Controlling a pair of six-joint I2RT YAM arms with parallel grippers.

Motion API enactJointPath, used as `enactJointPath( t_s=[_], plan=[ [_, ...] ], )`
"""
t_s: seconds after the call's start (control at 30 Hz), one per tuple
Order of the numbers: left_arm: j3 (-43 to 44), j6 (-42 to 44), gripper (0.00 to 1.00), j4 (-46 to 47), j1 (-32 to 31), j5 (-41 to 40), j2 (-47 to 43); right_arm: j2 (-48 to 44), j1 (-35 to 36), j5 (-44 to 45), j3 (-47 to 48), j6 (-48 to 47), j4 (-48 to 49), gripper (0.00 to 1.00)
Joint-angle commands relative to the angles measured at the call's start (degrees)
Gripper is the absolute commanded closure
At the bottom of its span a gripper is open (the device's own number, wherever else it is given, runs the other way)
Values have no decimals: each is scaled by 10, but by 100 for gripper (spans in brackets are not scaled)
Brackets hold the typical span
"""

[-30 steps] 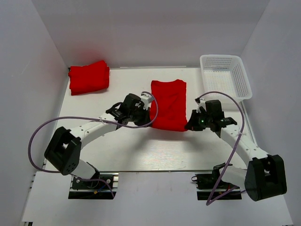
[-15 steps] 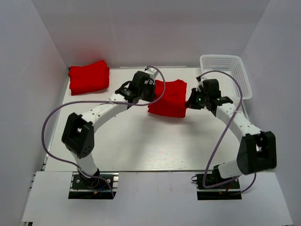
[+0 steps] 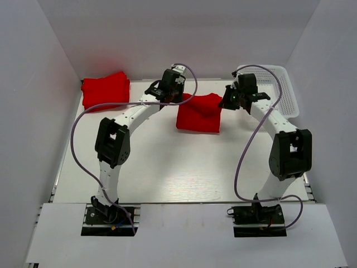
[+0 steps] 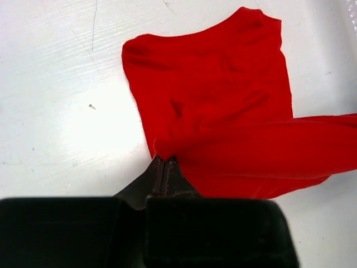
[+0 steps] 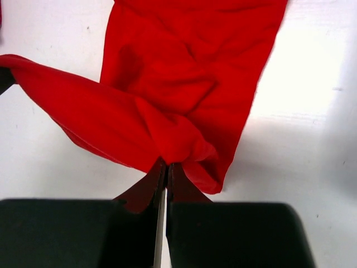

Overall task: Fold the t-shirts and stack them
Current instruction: Fold the long partially folded tshirt into a neat square

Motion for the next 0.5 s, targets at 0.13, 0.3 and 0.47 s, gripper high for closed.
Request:
enactJointPath(
  t_s=[0.13,0.3,0.47],
  plan=[
    [91,20,100,12,35,22,47,64,-27,-11,98,-6,-27,100],
    [108,35,100,71,40,67,90,118,-38,-25,142,0,-22,100],
    [115,41,100,166,52,79,130,173,-51,-42,191,14,4,100]
  ],
)
